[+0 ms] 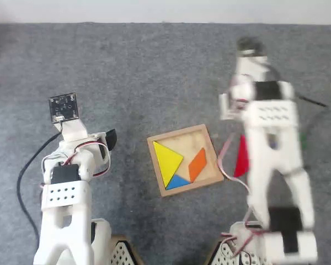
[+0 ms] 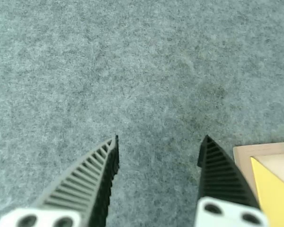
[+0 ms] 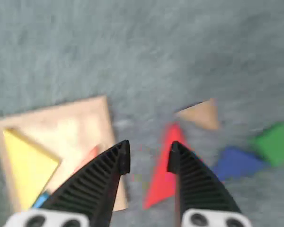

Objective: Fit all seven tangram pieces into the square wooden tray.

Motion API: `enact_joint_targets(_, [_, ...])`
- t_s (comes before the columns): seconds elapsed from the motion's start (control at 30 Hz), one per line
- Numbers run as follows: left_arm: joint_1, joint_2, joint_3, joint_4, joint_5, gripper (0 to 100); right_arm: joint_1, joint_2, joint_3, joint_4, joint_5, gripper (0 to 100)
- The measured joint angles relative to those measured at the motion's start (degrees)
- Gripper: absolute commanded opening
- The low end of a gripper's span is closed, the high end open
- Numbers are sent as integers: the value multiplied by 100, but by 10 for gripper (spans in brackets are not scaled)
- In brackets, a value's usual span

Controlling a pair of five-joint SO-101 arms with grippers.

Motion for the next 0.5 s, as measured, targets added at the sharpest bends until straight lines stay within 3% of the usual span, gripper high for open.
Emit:
enact_joint_targets(0.17, [0,0,0,0,0,269,1222,-237,826,-747,835,155])
enact_joint_targets(0.33, [0,0,0,0,0,269,2356,545,941,-1125,1125,158])
enact_joint_targets(0.5, [0,0,18,-70,0,269,2787,1521,941,-1196,2031,159])
